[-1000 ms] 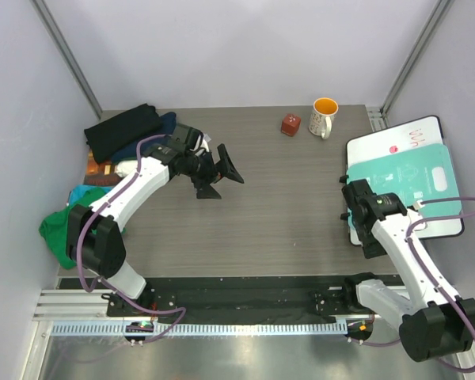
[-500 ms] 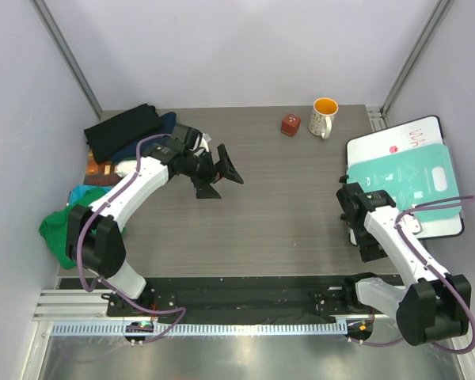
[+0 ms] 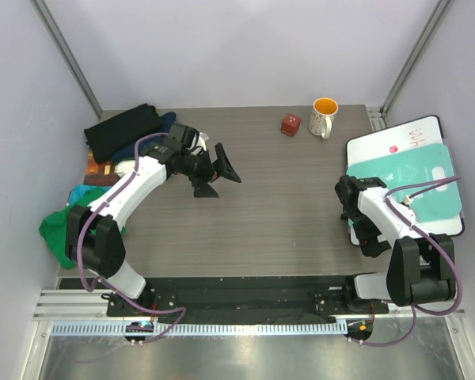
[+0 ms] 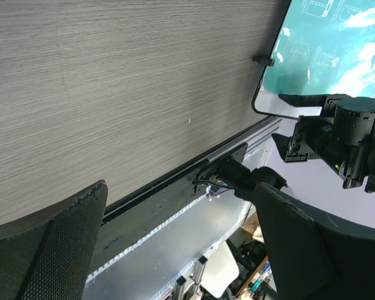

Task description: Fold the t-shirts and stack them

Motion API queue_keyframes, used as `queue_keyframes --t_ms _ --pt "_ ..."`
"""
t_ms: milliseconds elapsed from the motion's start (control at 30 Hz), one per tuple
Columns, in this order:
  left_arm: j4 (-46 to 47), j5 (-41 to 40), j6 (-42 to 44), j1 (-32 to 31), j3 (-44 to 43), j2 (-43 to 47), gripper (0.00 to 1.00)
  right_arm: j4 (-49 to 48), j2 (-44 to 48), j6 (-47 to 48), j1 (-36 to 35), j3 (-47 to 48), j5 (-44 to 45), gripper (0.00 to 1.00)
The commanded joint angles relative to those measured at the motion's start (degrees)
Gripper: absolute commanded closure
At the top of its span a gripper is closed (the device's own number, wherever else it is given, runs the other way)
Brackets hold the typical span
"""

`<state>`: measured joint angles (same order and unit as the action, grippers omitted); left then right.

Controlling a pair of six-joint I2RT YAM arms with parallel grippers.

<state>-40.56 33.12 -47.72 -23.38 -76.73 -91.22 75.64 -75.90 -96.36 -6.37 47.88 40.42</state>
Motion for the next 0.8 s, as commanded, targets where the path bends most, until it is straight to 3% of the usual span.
queue_keyframes --t_ms 0,300,767 --pt "0.13 1.94 1.32 0.70 0.09 2.54 0.00 -1.54 -0.04 0.03 3.20 0.73 2.12 0.00" --pt "-1.11 1.68 1.76 0.96 -0.88 1.31 0.00 -6.64 -0.20 3.80 8.92 -1.82 4.66 0.00" --pt "-1.54 1.24 1.05 0.96 -0.61 0.69 0.00 -19.20 -4.08 14.79 9.01 0.55 4.05 0.00"
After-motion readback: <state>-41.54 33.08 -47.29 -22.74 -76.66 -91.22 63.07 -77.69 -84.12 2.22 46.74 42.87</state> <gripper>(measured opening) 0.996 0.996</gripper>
